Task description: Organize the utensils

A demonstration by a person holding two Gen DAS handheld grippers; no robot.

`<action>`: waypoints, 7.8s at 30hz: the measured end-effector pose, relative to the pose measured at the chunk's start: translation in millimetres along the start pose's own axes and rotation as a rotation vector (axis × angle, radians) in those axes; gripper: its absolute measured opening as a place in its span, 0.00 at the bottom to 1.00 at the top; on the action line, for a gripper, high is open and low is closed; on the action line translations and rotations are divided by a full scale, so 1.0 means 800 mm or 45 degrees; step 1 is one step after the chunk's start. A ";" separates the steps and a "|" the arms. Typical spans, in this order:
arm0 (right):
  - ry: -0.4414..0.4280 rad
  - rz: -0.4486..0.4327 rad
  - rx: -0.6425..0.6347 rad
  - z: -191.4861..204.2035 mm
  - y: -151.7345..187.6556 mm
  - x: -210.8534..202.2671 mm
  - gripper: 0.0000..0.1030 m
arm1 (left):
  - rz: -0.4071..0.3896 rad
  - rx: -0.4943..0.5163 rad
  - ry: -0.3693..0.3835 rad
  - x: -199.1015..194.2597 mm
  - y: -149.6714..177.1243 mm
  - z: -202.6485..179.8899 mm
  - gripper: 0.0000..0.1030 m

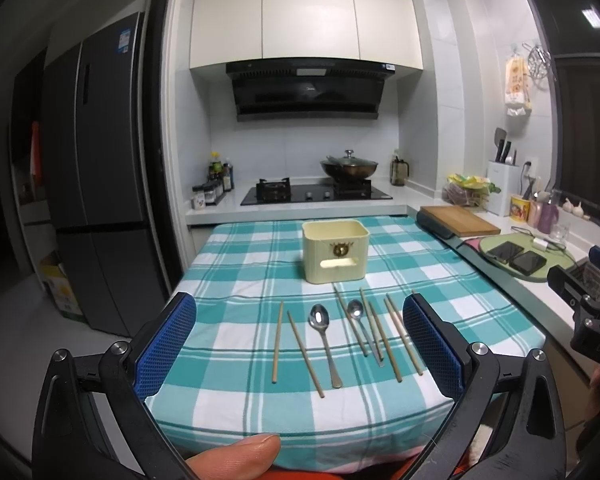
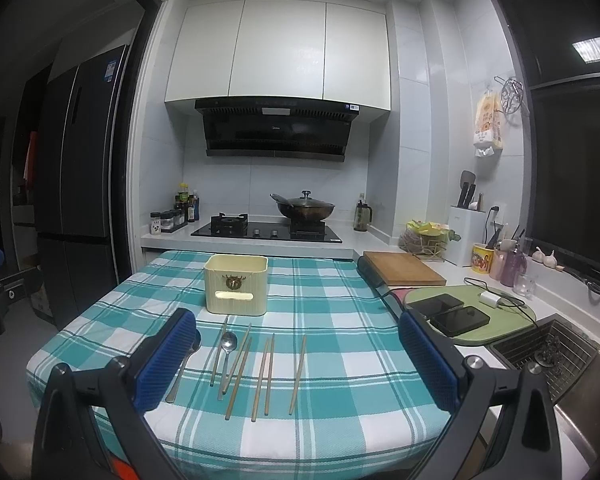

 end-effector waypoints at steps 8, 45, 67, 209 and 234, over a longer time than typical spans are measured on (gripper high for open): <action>-0.003 0.008 -0.003 0.001 0.001 0.002 1.00 | 0.005 -0.005 0.002 0.000 0.002 -0.001 1.00; -0.001 0.012 0.005 -0.003 0.004 0.006 1.00 | 0.010 -0.011 0.005 0.003 -0.003 0.000 1.00; 0.034 0.023 0.006 -0.005 0.011 0.015 1.00 | 0.011 -0.009 0.005 0.008 0.000 -0.001 1.00; -0.515 0.599 0.010 0.150 -0.110 0.597 0.35 | 0.485 -0.174 0.181 0.585 -0.138 0.064 0.72; -0.154 0.720 0.016 -0.001 0.177 0.391 0.46 | 0.749 -0.251 -0.161 0.405 0.169 0.160 0.88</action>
Point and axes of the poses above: each gripper's, at about its wrist camera, not at the fingertips, and x roughly the way its jaws point, z to its left, y to its underside, the point moved 1 cm from there along x, roughly the way its jaws point, and after that the axes turned 5 degrees about y, right-handed, at the moved point
